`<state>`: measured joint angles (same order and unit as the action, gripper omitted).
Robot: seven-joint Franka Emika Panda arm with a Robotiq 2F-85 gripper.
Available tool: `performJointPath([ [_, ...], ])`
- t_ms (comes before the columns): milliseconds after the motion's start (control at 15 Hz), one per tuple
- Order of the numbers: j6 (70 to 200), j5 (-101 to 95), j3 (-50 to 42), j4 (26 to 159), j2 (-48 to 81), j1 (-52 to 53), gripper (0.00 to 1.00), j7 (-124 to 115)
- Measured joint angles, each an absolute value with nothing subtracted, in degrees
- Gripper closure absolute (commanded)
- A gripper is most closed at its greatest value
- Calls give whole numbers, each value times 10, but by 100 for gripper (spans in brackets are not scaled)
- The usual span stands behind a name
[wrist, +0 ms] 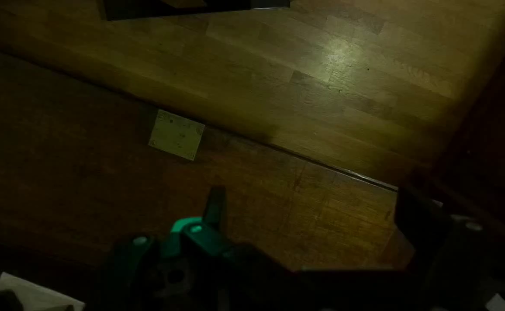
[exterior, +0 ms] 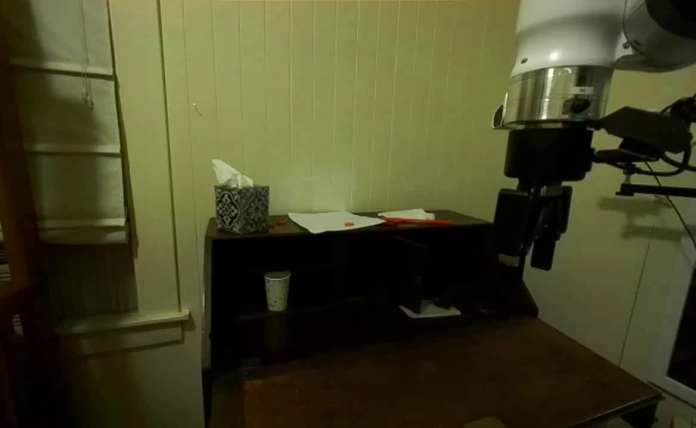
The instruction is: Close the cabinet door
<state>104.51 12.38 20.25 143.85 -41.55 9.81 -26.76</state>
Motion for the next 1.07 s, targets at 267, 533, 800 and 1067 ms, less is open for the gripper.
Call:
performJointPath([
  [267, 1045, 124, 202, 1438, -415, 98, 0, -268],
  [533, 1059, 121, 200, 1438, -415, 89, 0, -269],
  [800, 1123, 92, 164, 1438, -407, 33, 0, -266],
  [1067, 1182, 34, 107, 1424, -374, -34, 0, -244],
])
